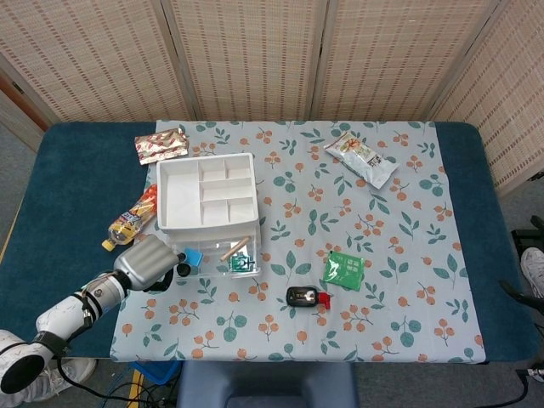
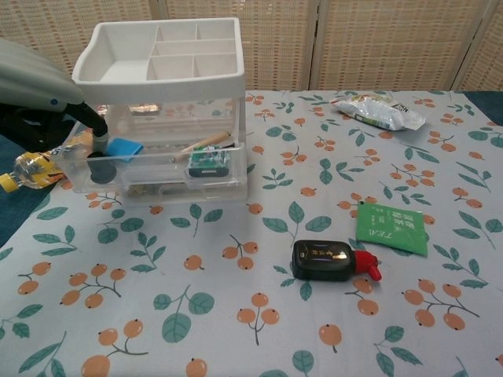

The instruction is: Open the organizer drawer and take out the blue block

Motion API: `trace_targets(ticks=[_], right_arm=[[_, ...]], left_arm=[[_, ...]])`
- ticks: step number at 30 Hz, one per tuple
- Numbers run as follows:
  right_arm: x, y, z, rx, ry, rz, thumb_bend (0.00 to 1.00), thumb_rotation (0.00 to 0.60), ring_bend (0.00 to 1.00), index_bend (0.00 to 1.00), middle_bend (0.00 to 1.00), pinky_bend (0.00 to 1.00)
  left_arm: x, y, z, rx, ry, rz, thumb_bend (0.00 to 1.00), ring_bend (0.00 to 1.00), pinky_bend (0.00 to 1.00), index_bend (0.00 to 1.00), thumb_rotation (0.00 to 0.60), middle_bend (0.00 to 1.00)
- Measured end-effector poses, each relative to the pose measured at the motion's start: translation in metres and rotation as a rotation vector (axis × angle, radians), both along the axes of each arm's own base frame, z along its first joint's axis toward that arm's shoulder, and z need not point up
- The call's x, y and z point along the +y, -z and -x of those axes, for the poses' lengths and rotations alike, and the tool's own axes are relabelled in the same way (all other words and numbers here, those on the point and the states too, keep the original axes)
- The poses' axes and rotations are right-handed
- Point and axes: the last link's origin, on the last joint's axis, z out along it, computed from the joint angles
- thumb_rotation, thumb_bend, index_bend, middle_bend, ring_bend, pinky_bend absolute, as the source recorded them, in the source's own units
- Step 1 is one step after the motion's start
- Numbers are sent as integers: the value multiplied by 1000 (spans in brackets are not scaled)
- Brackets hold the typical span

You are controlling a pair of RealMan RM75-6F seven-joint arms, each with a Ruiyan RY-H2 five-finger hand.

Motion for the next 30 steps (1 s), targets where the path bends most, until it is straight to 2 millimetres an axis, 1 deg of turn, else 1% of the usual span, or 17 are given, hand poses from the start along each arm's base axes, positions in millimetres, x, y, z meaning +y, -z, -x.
trace_targets(ticks=[7, 20, 26, 30], right_arm=[[2, 0, 3, -1, 8, 3, 128, 600, 0, 1, 127, 58], [3, 0, 5, -3, 15, 5, 128, 600, 0, 2, 127, 58], [3, 0, 5, -4, 17, 5, 129, 600, 0, 2, 127, 58], [2, 1, 5, -6, 13, 4, 128, 600, 0, 1, 127, 58]], left_arm=[[5, 7, -7, -13, 3, -4, 844, 1000, 1000, 296, 207, 970], [7, 10, -21, -60, 32, -9, 844, 1000, 1000, 280, 224, 970], [7, 7, -23, -64, 36, -17, 844, 1000, 1000, 284, 241, 970], [4, 2, -18, -46, 34, -23, 844, 1000, 1000, 289, 250, 970]])
